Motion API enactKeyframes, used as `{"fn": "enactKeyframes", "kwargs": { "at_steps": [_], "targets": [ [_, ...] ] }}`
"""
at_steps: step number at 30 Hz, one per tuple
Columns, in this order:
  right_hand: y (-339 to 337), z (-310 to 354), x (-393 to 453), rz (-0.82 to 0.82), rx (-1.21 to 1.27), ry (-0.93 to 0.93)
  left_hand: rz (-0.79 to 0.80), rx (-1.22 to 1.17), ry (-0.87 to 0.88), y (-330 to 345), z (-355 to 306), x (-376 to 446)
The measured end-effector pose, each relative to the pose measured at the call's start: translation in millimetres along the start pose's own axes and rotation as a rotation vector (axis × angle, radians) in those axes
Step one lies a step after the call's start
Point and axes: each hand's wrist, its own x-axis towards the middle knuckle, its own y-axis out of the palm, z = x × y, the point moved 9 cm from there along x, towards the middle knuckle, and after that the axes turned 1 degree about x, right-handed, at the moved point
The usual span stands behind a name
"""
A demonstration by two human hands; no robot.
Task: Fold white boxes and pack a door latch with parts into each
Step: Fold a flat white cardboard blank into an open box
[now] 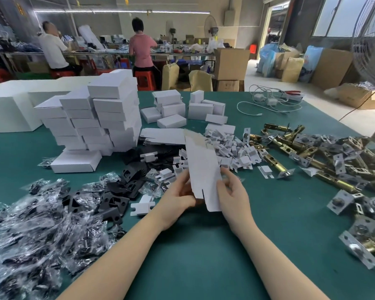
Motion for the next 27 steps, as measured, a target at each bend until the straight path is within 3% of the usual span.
{"fn": "enactKeyframes", "kwargs": {
  "at_steps": [6,11,13,16,19,23,27],
  "targets": [
    [25,30,-13,0.192,-0.164,-0.242,-0.058,0.077,0.04,-2,1,0],
    [27,27,-21,0.287,0.117,-0.101,-0.263,0.112,0.115,-19,-7,0],
    [21,23,-19,0.237,0.219,-0.031,-0.385,0.115,0.126,-31,-8,-4],
    [6,16,-11,0.101,0.148,-0.05,-0.478,0.182,0.127,-40,-9,-6],
    [1,8,-6,0.052,0.067,-0.033,-0.464,0.253,0.111,-39,-8,-4],
    [3,9,-3,0.07,0.028,-0.055,-0.324,0.274,0.077,-25,-2,0],
    [2,7,-2,0.07,0.016,-0.046,-0.239,0.291,0.152,-16,-14,1]
  ]
}}
